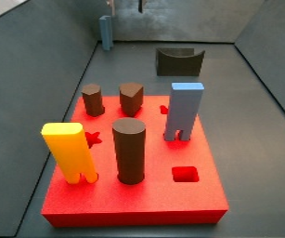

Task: Pick up the arch object. Move up. Rotate the arch object. Move to above the board. Insert the arch object.
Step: Pick up the arch object.

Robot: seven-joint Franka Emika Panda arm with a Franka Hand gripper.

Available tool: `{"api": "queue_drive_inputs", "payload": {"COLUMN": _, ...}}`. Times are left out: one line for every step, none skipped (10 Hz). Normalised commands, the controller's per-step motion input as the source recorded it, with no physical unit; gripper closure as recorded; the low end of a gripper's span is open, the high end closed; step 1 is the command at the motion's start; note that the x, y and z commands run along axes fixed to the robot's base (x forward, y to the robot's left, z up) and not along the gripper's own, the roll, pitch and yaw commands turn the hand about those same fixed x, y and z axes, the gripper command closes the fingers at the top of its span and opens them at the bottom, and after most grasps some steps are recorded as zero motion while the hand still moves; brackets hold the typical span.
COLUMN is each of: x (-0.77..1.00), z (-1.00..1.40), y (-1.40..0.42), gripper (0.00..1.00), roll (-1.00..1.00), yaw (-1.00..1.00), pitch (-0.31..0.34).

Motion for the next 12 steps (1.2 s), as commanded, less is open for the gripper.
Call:
{"api": "queue_drive_inputs", "payload": {"x": -0.08, "z": -0.37, "y": 0.05, "gripper": 0.0, "roll": 0.11, "yaw": 1.0, "pitch": -0.059}}
{"api": "queue_drive_inputs", "payload": {"x": -0.13, "z": -0.21, "y": 0.22, "gripper": 0.0, "roll": 0.07, "yaw": 0.92, "pitch": -0.066}}
{"api": "queue_drive_inputs", "payload": {"x": -0.24, "z": -0.14, "y": 0.34, "gripper": 0.0, "roll": 0.04, "yaw": 0.78, "pitch": -0.07}}
{"api": "queue_drive_inputs", "payload": {"x": -0.14, "z": -0.12, "y": 0.31, "gripper": 0.0, "roll": 0.03, "yaw": 0.87, "pitch": -0.063}}
{"api": "queue_drive_inputs", "payload": {"x": -0.14, "z": -0.19, "y": 0.27, "gripper": 0.0, "roll": 0.06, "yaw": 0.87, "pitch": -0.074}}
{"api": "queue_drive_inputs", "payload": {"x": -0.28, "z": -0.33, "y": 0.17, "gripper": 0.0, "roll": 0.15, "yaw": 0.81, "pitch": -0.087}}
{"api": "queue_drive_inputs", "payload": {"x": -0.46, "z": -0.32, "y": 0.02, "gripper": 0.0, "roll": 0.17, "yaw": 0.71, "pitch": -0.086}}
{"api": "queue_drive_inputs", "payload": {"x": -0.73, "z": -0.28, "y": 0.0, "gripper": 0.0, "roll": 0.12, "yaw": 0.47, "pitch": -0.114}}
{"api": "queue_drive_inputs", "payload": {"x": -0.78, "z": -0.14, "y": 0.01, "gripper": 0.0, "roll": 0.06, "yaw": 0.04, "pitch": -0.114}}
{"api": "queue_drive_inputs", "payload": {"x": -0.54, "z": -0.09, "y": 0.1, "gripper": 0.0, "roll": 0.0, "yaw": 0.14, "pitch": -0.11}}
{"api": "queue_drive_inputs", "payload": {"x": -0.19, "z": -0.06, "y": 0.09, "gripper": 0.0, "roll": 0.0, "yaw": 0.33, "pitch": -0.067}}
{"api": "queue_drive_inputs", "payload": {"x": -0.01, "z": -0.05, "y": 0.12, "gripper": 0.0, "roll": 0.0, "yaw": 0.42, "pitch": -0.033}}
